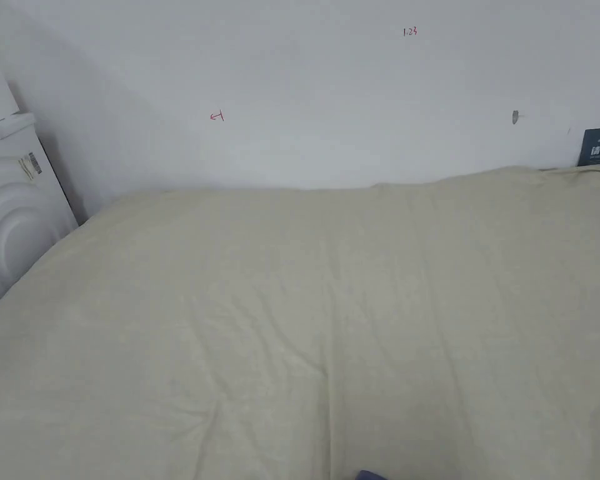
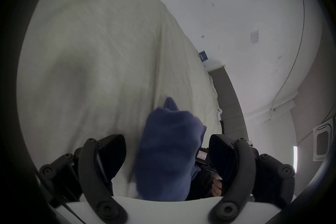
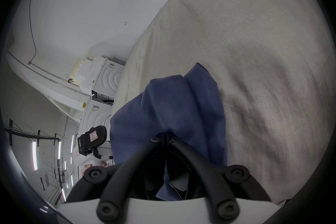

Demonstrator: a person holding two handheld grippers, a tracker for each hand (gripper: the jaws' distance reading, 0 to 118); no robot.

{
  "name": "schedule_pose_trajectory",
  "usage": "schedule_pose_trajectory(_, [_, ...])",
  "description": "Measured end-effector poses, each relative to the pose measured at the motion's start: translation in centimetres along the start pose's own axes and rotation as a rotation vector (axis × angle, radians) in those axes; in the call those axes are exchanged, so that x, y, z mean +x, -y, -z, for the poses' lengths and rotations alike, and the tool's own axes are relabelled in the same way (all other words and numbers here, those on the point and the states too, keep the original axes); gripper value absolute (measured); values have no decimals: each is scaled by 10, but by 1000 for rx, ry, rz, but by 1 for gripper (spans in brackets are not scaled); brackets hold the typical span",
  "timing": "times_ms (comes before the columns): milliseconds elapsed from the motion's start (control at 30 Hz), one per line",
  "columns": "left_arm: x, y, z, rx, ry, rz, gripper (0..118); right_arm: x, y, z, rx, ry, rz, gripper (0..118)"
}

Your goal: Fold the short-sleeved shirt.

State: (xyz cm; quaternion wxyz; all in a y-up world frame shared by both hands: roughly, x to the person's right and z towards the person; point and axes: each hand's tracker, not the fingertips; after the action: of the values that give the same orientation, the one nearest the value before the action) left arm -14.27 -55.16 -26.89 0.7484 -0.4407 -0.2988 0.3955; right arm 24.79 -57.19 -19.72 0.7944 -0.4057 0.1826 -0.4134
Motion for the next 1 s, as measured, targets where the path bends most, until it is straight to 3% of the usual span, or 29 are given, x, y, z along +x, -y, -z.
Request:
schedule_pose_trajectory(67, [3,2,7,21,36,19,98,0,1,0,4,-3,2,1])
schedule_pose_trajectory(133, [-6,-3,16,-34,36,-29,90,-1,2,0,7,-3,-2,1])
schedule_pose_trajectory(167, [-5,-2,20,-33,6,-21,83,-1,2,0,7,-2,0,1])
schedule_pose_trajectory(200, [-3,-1,23,-38,-40,11,63,-2,2,0,7,-2,2,1])
schedule_pose_trajectory(233, [-2,1,24,-31,-87,54,52,-2,1,-1,5,2,3,1])
schedule_pose_trajectory(267, [-3,1,23,-32,-60,37,50,-5,0,-2,1,1,-2,1])
schedule_pose_trajectory(333, [-7,-1,19,-29,-34,-8,47,-12,1,-4,-7,17,-25,1])
schedule_pose_trajectory(467, [5,-3,12,-37,-76,28,41,-29,3,-10,-1,58,-39,1])
schedule_pose_trajectory(533, [14,-8,0,-31,-61,50,41,-41,5,-20,22,62,-83,1])
schedule_pose_trajectory(700, [18,-59,-86,80,-17,87,41,-59,9,-48,62,23,-91,1])
schedule_pose_trajectory(833, [-6,-133,-176,132,-153,156,41,-63,11,-59,63,30,-77,1])
schedule_pose_trajectory(933, [-37,-189,-232,152,-289,134,40,-64,12,-57,53,59,-68,1])
schedule_pose_trajectory(1000, [-66,-218,-258,157,-307,83,40,-65,13,-53,37,111,-69,1])
